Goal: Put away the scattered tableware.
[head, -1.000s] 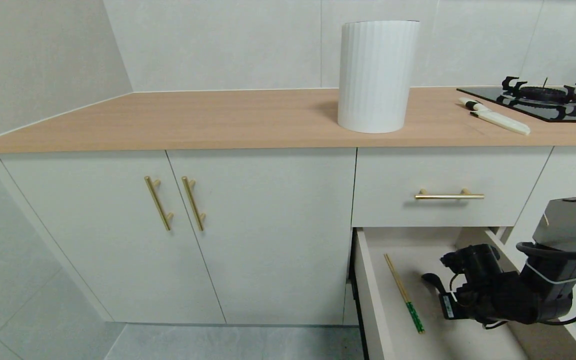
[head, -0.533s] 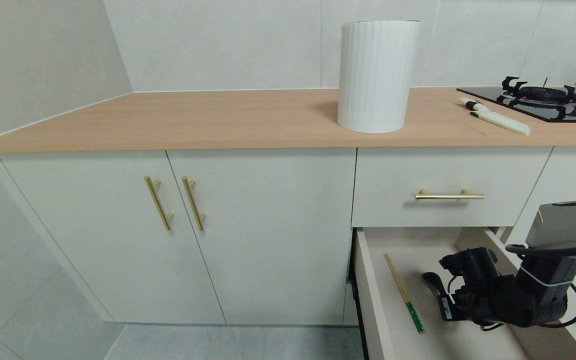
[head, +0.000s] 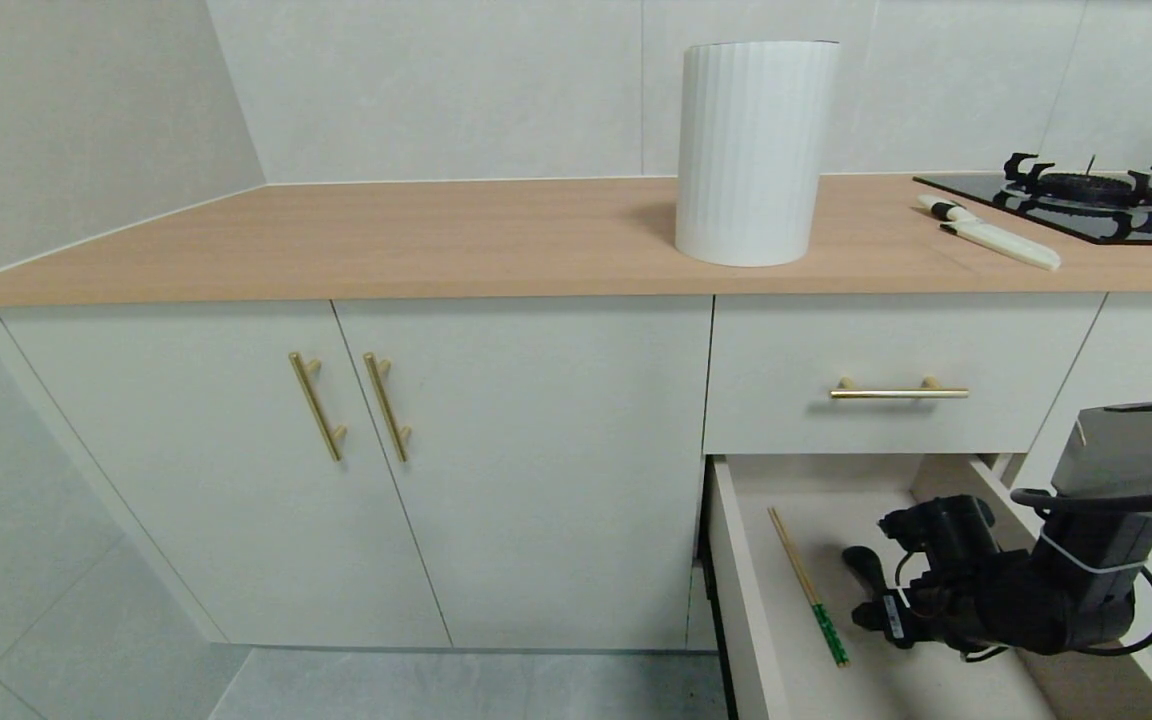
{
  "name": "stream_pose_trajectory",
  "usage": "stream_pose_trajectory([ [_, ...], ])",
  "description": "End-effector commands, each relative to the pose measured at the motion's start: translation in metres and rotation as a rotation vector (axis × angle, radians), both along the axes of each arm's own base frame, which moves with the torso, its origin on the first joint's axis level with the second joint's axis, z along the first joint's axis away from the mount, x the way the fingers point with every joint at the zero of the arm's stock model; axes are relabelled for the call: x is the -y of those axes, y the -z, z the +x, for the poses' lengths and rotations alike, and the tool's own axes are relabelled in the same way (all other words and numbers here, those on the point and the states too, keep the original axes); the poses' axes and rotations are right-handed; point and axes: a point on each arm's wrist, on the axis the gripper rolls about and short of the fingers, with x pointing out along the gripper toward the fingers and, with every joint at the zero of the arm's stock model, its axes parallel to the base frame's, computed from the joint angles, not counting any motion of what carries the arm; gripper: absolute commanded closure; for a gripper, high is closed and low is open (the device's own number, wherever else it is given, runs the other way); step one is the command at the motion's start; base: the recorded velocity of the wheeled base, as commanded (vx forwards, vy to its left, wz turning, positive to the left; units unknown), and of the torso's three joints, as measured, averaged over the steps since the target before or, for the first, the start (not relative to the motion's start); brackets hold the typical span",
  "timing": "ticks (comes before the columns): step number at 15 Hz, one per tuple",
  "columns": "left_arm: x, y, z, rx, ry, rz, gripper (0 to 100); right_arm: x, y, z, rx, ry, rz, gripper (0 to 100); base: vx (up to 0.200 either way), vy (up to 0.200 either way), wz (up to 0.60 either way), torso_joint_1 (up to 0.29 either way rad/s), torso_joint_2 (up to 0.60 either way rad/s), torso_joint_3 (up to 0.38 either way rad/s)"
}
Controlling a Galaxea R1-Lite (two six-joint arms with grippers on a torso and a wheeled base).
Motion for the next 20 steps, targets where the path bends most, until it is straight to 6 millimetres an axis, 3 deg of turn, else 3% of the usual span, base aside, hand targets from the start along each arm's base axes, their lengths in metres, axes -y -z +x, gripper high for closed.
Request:
stream_pose_trajectory([
  [1,0.0,0.0,0.0,0.0,0.0,0.0,0,0.0,-0.011,-0.001,0.027,0.004,0.001,0,0.0,0.0,0.0,0.0,0.0,0.0],
  [5,0.0,0.0,0.0,0.0,0.0,0.0,0,0.004,-0.086,-0.024,0.169,0.006,0.016,0,0.0,0.0,0.0,0.0,0.0,0.0],
  [7,0.0,0.0,0.0,0.0,0.0,0.0,0,0.006,-0.11,-0.04,0.168,0.004,0.024,0,0.0,0.0,0.0,0.0,0.0,0.0],
  [11,0.0,0.0,0.0,0.0,0.0,0.0,0,0.005,-0.144,-0.091,0.144,-0.046,0.045,0,0.0,0.0,0.0,0.0,0.0,0.0],
  [15,0.0,0.0,0.0,0.0,0.0,0.0,0,0.01,-0.175,-0.127,0.08,-0.088,0.085,0,0.0,0.0,0.0,0.0,0.0,0.0],
  [20,0.0,0.0,0.0,0.0,0.0,0.0,0,0.009,-0.185,-0.135,0.05,-0.109,0.082,0,0.0,0.0,0.0,0.0,0.0,0.0],
])
